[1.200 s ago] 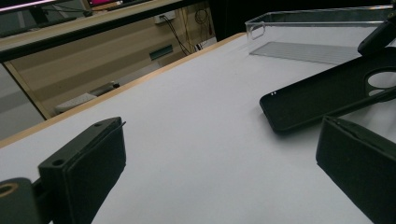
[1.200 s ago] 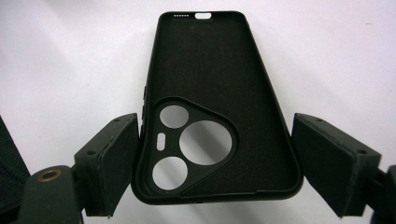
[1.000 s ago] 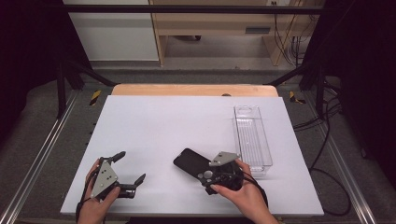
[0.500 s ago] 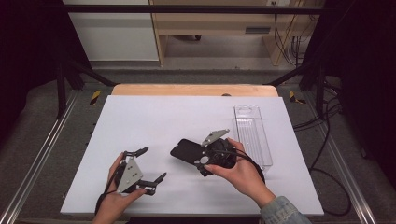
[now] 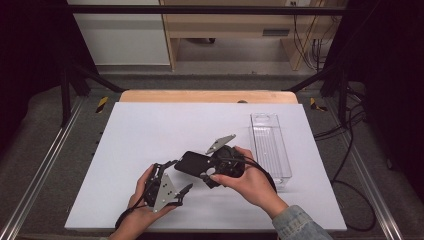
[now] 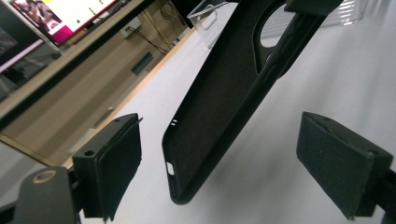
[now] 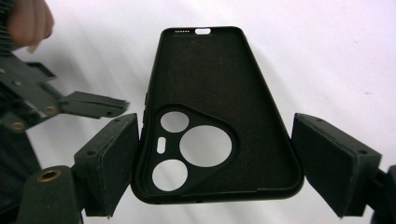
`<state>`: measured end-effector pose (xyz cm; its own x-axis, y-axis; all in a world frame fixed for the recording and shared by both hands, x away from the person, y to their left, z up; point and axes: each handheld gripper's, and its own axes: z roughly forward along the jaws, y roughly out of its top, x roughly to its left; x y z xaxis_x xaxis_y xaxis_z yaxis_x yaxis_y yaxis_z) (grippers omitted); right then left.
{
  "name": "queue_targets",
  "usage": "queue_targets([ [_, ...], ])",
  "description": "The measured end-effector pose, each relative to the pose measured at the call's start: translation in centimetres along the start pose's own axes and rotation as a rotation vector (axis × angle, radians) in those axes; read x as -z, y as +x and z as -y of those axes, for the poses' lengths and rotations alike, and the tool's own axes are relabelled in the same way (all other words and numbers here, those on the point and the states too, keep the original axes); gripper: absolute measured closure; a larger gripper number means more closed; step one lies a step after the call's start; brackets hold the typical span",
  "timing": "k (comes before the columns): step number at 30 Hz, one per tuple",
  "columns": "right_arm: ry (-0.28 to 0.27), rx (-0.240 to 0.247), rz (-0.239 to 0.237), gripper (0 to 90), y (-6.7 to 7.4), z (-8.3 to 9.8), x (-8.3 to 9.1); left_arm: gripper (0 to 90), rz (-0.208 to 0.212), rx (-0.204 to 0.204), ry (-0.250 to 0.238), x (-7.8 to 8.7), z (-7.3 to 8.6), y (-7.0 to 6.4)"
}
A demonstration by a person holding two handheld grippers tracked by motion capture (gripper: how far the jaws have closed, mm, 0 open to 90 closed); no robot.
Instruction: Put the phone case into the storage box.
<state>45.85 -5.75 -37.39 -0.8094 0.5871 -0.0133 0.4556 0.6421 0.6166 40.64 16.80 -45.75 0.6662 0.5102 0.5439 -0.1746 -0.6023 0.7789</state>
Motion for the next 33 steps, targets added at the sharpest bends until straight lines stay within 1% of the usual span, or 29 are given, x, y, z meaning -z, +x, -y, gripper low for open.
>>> queue_targets([
  [2, 0.004, 0.01, -0.007, 17.4, 0.3, -0.3, 0.1, 17.6, -0.014, -0.003, 0.002, 0.1, 0.0, 0.0],
  [4, 0.004, 0.018, -0.01, 17.4, 0.6, -0.5, 0.1, 21.6, -0.017, -0.014, -0.004, 0.2, -0.1, 0.0],
  [5, 0.002, 0.011, -0.018, 17.3, 0.7, -0.6, 0.0, 22.9, -0.016, -0.022, -0.006, 0.3, -0.1, -0.1],
  [7, 0.001, 0.014, -0.024, 17.3, 0.7, -0.8, -0.1, 31.2, -0.005, -0.043, -0.006, 0.4, -0.2, -0.2],
  [8, 0.003, 0.014, -0.029, 17.3, 0.8, -0.8, -0.1, 32.4, -0.012, -0.055, -0.003, 0.4, -0.2, -0.2],
  [10, 0.003, 0.012, -0.035, 17.3, 0.9, -0.9, -0.2, 36.8, -0.009, -0.072, -0.002, 0.5, -0.2, -0.3],
  [13, 0.009, 0.01, -0.039, 17.2, 1.1, -0.9, -0.2, 42.1, -0.02, -0.123, 0.006, 0.7, -0.3, -0.5],
  [14, 0.009, 0.007, -0.042, 17.2, 1.2, -1.0, -0.1, 42.5, -0.025, -0.13, 0.004, 0.7, -0.4, -0.6],
  [16, 0.005, 0.01, -0.048, 17.2, 1.3, -1.1, -0.1, 46.3, -0.02, -0.14, 0.003, 0.7, -0.4, -0.7],
  [17, 0.003, 0.004, -0.051, 17.2, 1.4, -1.2, -0.1, 47.1, -0.023, -0.144, 0.005, 0.7, -0.5, -0.7],
  [19, 0.0, 0.011, -0.053, 17.2, 1.5, -1.3, -0.2, 49.1, -0.022, -0.146, 0.008, 0.7, -0.4, -0.8],
  [21, 0.0, 0.007, -0.058, 17.2, 1.7, -1.4, -0.1, 50.7, -0.029, -0.157, 0.015, 0.7, -0.4, -0.8],
  [24, -0.003, 0.022, -0.062, 17.1, 2.0, -1.4, -0.1, 55.0, -0.039, -0.165, 0.014, 0.8, -0.4, -0.7],
  [26, -0.006, 0.021, -0.058, 17.0, 2.2, -1.5, 0.0, 57.4, -0.041, -0.173, 0.009, 0.8, -0.4, -0.8],
  [27, -0.008, 0.022, -0.058, 17.0, 2.2, -1.5, 0.0, 58.6, -0.045, -0.191, 0.004, 0.8, -0.4, -0.8],
  [28, -0.008, 0.028, -0.057, 16.9, 2.2, -1.5, 0.1, 59.5, -0.041, -0.19, 0.01, 0.9, -0.4, -0.9],
  [30, -0.006, 0.029, -0.057, 16.8, 2.3, -1.5, 0.1, 60.1, -0.047, -0.199, 0.011, 0.9, -0.4, -0.9],
  [32, -0.009, 0.032, -0.051, 16.8, 2.5, -1.6, 0.1, 60.1, -0.062, -0.217, 0.012, 0.9, -0.5, -1.0],
  [33, -0.009, 0.035, -0.049, 16.7, 2.5, -1.6, 0.2, 60.2, -0.067, -0.216, 0.01, 0.9, -0.5, -1.0],
])
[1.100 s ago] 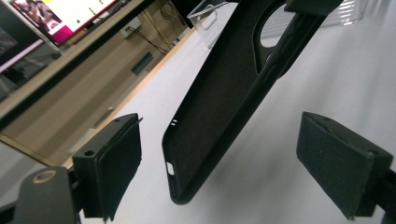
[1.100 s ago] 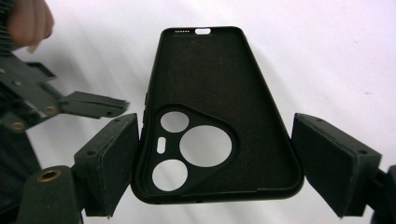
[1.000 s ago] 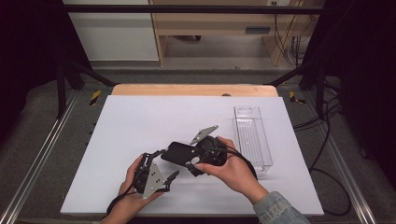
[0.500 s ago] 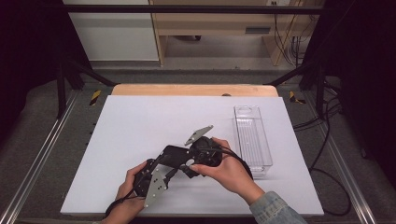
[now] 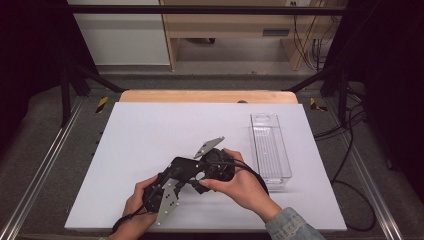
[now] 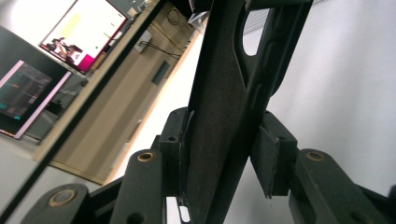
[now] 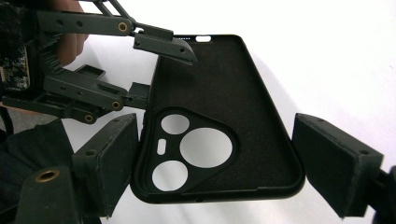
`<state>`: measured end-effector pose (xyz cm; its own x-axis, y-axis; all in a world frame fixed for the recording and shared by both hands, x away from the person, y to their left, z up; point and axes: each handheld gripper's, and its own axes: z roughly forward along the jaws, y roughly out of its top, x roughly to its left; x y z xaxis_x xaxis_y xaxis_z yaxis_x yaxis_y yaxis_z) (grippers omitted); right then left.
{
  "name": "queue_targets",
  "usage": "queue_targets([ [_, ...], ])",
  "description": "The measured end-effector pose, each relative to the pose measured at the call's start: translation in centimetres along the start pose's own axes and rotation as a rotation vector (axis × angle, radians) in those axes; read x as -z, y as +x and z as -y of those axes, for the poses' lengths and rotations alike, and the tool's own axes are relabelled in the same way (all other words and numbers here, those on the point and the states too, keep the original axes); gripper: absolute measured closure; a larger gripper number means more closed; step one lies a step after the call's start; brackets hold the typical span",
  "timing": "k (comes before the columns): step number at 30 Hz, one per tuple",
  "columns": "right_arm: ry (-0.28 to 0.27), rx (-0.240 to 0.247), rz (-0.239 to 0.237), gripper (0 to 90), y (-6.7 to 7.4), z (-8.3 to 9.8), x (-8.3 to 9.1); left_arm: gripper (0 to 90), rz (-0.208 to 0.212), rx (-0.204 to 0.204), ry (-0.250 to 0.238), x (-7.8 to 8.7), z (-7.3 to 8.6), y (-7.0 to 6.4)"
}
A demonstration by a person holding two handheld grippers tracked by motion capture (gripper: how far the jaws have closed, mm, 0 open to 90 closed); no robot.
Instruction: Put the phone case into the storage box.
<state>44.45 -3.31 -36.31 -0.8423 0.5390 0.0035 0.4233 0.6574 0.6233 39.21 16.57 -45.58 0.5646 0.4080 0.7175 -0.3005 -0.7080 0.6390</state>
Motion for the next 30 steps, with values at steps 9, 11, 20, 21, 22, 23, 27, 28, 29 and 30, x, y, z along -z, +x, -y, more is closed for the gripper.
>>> queue_targets([
  [9, -0.006, 0.011, 0.018, 16.3, 0.61, -0.42, 0.14, 62.9, -0.029, -0.022, -0.001, 0.22, -0.02, 0.1],
  [11, -0.006, 0.008, 0.017, 16.2, 0.71, -0.53, 0.22, 66.5, -0.028, -0.026, -0.004, 0.3, -0.04, 0.12],
  [20, -0.013, 0.038, 0.026, 14.8, 0.91, -0.73, 0.24, 76.2, -0.028, -0.064, 0.012, 0.46, -0.19, -0.02],
  [21, -0.014, 0.031, 0.025, 14.6, 0.93, -0.74, 0.22, 76.8, -0.03, -0.073, 0.016, 0.47, -0.21, -0.07],
  [22, -0.016, 0.03, 0.024, 14.3, 0.88, -0.73, 0.19, 77.6, -0.033, -0.092, 0.02, 0.46, -0.25, -0.17],
  [23, -0.019, 0.029, 0.018, 14.1, 0.8, -0.75, 0.18, 78.8, -0.031, -0.106, 0.024, 0.46, -0.31, -0.24],
  [27, -0.05, 0.0, 0.0, 13.1, 0.5, -0.79, 0.28, 80.8, -0.018, -0.086, 0.022, 0.49, -0.32, -0.12],
  [28, -0.065, -0.001, -0.005, 12.9, 0.39, -0.74, 0.26, 80.8, -0.017, -0.08, 0.022, 0.51, -0.27, -0.04],
  [29, -0.082, -0.002, -0.007, 12.2, 0.26, -0.63, 0.25, 80.8, -0.016, -0.077, 0.026, 0.54, -0.21, 0.05],
  [30, -0.097, -0.01, -0.007, 11.0, 0.13, -0.51, 0.29, 81.0, -0.016, -0.07, 0.027, 0.55, -0.12, 0.1],
])
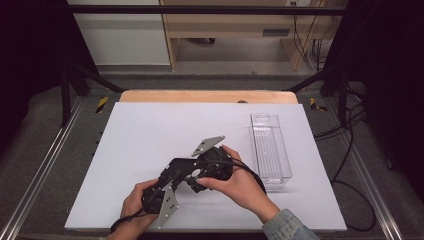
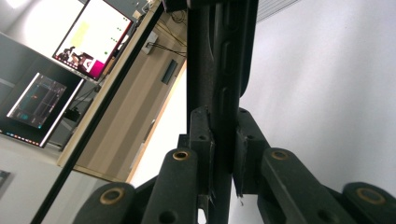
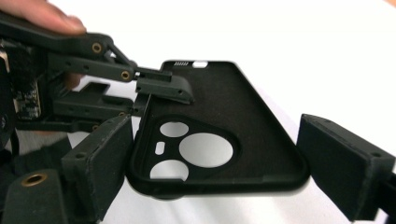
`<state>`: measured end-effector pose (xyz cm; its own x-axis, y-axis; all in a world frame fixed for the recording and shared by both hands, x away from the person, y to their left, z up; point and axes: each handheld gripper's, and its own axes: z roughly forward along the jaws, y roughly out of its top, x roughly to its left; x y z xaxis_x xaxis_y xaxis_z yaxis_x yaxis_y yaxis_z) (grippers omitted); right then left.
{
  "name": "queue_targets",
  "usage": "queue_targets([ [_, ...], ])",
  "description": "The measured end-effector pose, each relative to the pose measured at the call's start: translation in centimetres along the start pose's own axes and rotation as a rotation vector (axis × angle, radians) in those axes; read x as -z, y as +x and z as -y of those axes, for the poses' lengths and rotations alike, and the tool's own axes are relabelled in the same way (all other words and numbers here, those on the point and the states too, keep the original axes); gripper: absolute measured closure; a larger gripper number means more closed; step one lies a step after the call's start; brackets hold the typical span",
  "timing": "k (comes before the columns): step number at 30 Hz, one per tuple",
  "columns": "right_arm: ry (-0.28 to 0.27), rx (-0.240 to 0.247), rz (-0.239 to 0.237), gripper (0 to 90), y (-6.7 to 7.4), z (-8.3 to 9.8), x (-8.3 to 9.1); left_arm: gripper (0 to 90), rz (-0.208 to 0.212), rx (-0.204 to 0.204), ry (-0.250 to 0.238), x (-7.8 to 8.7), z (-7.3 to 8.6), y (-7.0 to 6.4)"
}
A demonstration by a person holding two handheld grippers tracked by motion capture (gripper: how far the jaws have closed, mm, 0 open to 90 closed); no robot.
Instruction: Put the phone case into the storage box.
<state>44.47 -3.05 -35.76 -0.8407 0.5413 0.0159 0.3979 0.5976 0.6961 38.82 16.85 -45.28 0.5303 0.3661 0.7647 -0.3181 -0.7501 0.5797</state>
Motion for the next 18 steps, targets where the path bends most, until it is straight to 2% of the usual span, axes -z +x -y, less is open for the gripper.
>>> queue_targets([
  [4, -0.073, -0.038, -0.006, 7.1, -0.5, 0.6, 0.7, 81.0, -0.008, 0.013, 0.01, 0.1, 0.4, 0.3],
  [11, -0.157, -0.095, 0.009, 6.3, -1.3, 2.5, 2.1, 81.0, -0.014, 0.026, 0.018, 0.0, 0.7, 0.4],
  [18, -0.218, -0.129, 0.066, 7.2, -1.9, 5.3, 2.3, 81.0, -0.027, 0.033, 0.022, 0.1, 0.8, 0.4],
])
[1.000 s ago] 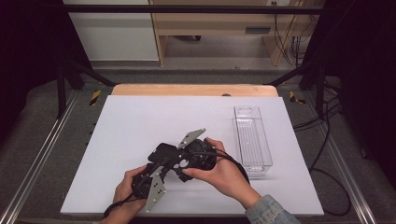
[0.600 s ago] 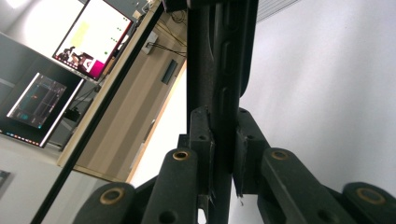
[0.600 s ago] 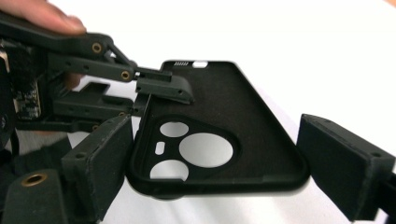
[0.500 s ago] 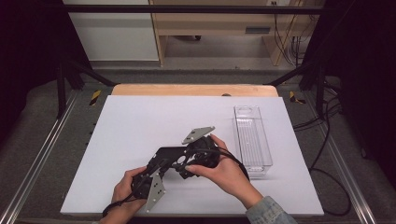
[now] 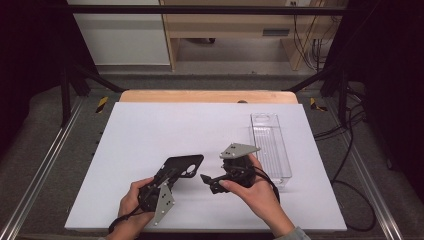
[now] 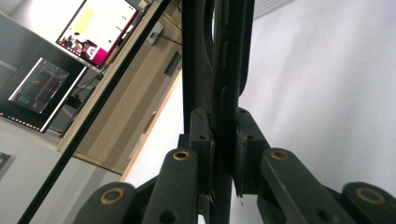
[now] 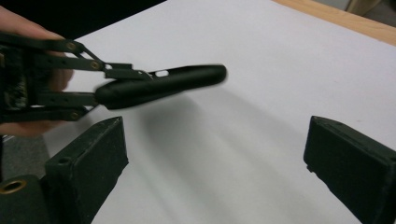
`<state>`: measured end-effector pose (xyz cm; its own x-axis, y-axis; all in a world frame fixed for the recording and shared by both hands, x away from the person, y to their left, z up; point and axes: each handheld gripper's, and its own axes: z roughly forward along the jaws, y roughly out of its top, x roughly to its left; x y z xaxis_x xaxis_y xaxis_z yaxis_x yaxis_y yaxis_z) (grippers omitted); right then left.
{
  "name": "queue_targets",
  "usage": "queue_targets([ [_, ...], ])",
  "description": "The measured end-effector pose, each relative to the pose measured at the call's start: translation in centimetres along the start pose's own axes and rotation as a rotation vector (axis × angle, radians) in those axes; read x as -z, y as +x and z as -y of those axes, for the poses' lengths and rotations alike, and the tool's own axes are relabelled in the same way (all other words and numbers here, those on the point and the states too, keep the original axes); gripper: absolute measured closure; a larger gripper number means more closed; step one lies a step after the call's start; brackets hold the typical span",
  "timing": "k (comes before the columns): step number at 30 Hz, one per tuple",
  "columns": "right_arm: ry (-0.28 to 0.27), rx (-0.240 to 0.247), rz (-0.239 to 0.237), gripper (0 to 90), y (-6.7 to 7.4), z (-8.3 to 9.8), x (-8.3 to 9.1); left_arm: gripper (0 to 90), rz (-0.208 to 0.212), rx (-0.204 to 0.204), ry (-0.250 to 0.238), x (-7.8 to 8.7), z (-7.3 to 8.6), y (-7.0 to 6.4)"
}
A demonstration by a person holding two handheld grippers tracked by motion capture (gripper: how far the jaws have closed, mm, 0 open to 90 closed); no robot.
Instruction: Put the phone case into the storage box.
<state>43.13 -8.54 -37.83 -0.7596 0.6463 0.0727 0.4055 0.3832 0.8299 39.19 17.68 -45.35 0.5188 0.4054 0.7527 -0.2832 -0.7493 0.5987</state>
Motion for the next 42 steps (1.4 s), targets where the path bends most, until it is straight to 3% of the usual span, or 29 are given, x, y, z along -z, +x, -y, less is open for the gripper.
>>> queue_targets([
  [6, -0.03, 0.023, 0.059, 7.9, -0.5, 2.5, -0.6, 80.9, -0.019, 0.005, 0.008, 0.1, 0.2, 0.2],
  [10, -0.053, 0.041, 0.015, 7.4, -0.5, 3.6, -1.0, 80.9, -0.023, 0.042, 0.002, 0.1, 0.5, 0.6],
  [21, -0.079, 0.044, 0.059, 13.0, -0.7, 5.1, -1.5, 80.9, -0.033, 0.037, -0.008, 0.2, 0.4, 0.7],
  [24, -0.103, 0.052, 0.051, 13.5, -0.7, 5.2, -1.6, 80.9, -0.027, 0.042, -0.013, 0.1, 0.4, 0.7],
  [27, -0.139, 0.026, 0.047, 13.6, -0.9, 5.3, -1.6, 80.9, -0.025, 0.044, -0.014, 0.1, 0.3, 0.7],
  [35, -0.188, 0.006, 0.088, 11.7, -0.9, 5.7, -1.4, 80.9, -0.02, 0.049, -0.023, 0.3, 0.0, 0.6],
  [39, -0.226, 0.012, 0.152, 9.8, -0.9, 5.7, -1.4, 80.8, -0.014, 0.055, -0.028, 0.2, -0.1, 0.6],
  [42, -0.251, 0.007, 0.17, 9.2, -1.0, 5.7, -1.4, 80.8, -0.013, 0.059, -0.029, 0.2, -0.1, 0.6],
])
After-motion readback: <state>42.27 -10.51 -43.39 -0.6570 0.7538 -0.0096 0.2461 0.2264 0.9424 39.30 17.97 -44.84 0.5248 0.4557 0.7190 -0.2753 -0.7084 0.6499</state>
